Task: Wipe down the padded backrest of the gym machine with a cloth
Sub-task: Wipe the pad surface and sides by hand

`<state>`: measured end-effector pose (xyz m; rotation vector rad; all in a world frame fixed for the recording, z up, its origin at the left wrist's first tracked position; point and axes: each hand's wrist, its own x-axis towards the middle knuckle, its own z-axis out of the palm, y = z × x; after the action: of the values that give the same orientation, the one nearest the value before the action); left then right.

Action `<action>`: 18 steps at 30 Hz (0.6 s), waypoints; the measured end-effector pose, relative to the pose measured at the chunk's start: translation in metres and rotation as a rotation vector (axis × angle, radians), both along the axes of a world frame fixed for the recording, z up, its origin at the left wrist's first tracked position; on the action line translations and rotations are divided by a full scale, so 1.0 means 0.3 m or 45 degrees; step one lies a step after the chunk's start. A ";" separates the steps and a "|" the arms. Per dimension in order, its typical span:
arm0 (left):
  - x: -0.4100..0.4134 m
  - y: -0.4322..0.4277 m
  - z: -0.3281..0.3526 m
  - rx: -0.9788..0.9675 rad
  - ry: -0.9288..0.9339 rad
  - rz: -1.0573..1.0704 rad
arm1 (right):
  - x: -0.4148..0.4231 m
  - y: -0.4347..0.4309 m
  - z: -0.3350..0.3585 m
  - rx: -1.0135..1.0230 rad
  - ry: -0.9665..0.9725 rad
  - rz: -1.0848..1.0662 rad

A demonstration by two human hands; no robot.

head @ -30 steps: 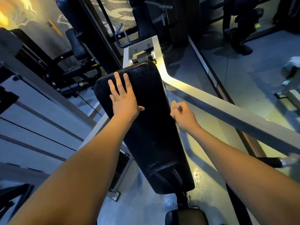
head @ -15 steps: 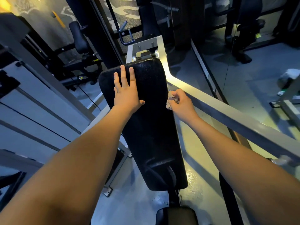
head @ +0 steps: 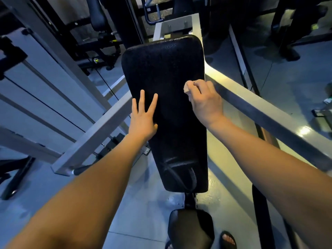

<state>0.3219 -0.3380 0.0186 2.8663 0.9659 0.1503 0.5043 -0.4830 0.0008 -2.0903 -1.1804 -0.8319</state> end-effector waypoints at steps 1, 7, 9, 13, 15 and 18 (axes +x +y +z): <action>0.009 -0.007 -0.007 -0.008 -0.023 0.014 | -0.017 -0.005 -0.034 -0.035 0.002 -0.006; 0.035 -0.017 -0.041 0.041 -0.042 0.051 | -0.172 -0.164 -0.444 -0.689 -0.044 0.267; 0.026 0.010 -0.043 0.092 -0.005 0.039 | -0.197 -0.172 -0.480 -0.836 0.050 0.286; 0.026 0.014 -0.027 0.062 -0.006 0.056 | -0.157 -0.077 -0.284 -0.534 -0.063 0.331; 0.018 0.017 -0.020 0.025 -0.010 0.034 | -0.114 -0.016 -0.156 -0.324 -0.091 0.256; -0.004 0.036 -0.015 0.012 0.016 0.003 | -0.094 0.048 -0.094 -0.204 -0.046 0.152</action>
<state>0.3206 -0.3273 0.0141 2.8780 0.9735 0.1380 0.4761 -0.4685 -0.0274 -2.1140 -1.4178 -0.7448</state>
